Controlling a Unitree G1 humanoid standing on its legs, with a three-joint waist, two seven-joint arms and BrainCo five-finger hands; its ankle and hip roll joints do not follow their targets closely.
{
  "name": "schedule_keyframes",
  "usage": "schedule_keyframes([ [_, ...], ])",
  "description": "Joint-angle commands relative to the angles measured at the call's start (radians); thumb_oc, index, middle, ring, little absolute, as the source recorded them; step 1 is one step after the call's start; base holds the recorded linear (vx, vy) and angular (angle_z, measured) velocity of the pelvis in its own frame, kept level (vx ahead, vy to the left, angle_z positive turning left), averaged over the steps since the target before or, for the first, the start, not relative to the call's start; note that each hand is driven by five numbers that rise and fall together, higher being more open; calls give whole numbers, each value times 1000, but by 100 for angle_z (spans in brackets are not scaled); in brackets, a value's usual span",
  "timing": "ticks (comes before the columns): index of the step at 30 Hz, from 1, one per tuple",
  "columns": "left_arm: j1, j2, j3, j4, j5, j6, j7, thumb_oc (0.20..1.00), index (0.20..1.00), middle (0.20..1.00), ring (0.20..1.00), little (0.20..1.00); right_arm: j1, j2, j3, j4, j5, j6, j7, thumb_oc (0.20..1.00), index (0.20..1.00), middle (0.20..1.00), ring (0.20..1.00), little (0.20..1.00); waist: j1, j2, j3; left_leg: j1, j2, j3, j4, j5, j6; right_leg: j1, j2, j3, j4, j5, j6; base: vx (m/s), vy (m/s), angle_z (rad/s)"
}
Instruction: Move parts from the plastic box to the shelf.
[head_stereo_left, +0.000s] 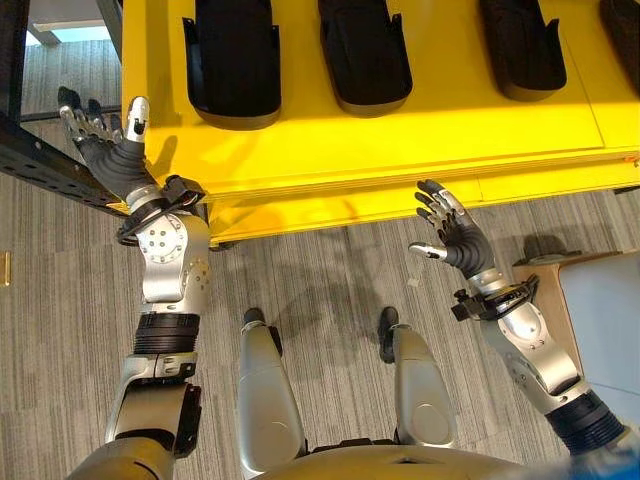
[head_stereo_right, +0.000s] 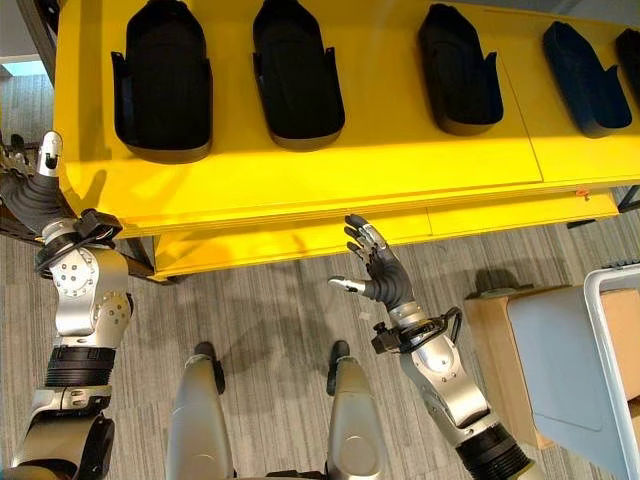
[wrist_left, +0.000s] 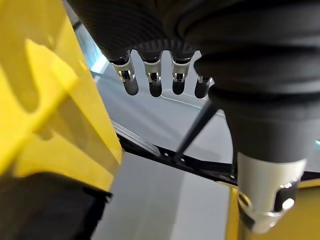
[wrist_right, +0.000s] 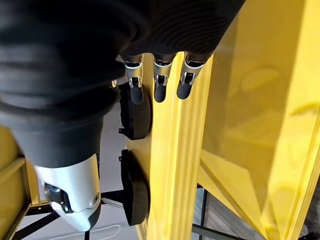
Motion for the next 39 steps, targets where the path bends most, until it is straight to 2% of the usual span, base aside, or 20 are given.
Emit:
schedule_keyframes([
  [1, -78, 52, -64, -2, 67, -48, -14, 1000, 1000, 1000, 1000, 1000, 7, -13, -40, -63, -12, -74, 6, 1000, 1000, 1000, 1000, 1000, 11, 8, -56, 36, 37, -60, -69, 93, -20, -19, -24, 39, 39, 84, -12, 0, 0, 0],
  [6, -315, 118, -224, 159, -38, -52, -88, 1000, 1000, 1000, 1000, 1000, 13, -34, -22, -70, 14, -69, 43, 1000, 1000, 1000, 1000, 1000, -19, 18, -68, 28, 43, -59, -57, 90, -22, -38, -19, 46, 53, 83, -8, 3, 2, -4],
  [17, -494, 102, -328, 378, -129, -27, -123, 1000, 1000, 1000, 1000, 1000, 32, -50, -16, -72, 23, -72, 49, 1000, 1000, 1000, 1000, 1000, -51, 20, -84, -10, 42, -54, -48, 96, -25, -77, -23, 56, 63, 84, -4, 5, 4, -6],
  [24, -551, 120, -331, 492, -194, -19, -133, 1000, 1000, 1000, 1000, 1000, 36, -60, -15, -77, 24, -77, 38, 1000, 1000, 1000, 1000, 1000, -62, 14, -78, -35, 42, -53, -32, 93, -20, -97, -19, 58, 65, 89, -2, 0, 0, 0],
  [39, -661, 189, -364, 749, -226, 30, -167, 1000, 1000, 1000, 1000, 1000, 60, -78, -25, -86, 45, -95, 48, 1000, 1000, 1000, 1000, 1000, -80, -1, -85, -73, 46, -49, -9, 84, -17, -125, -18, 62, 58, 96, 6, 0, 0, 0],
])
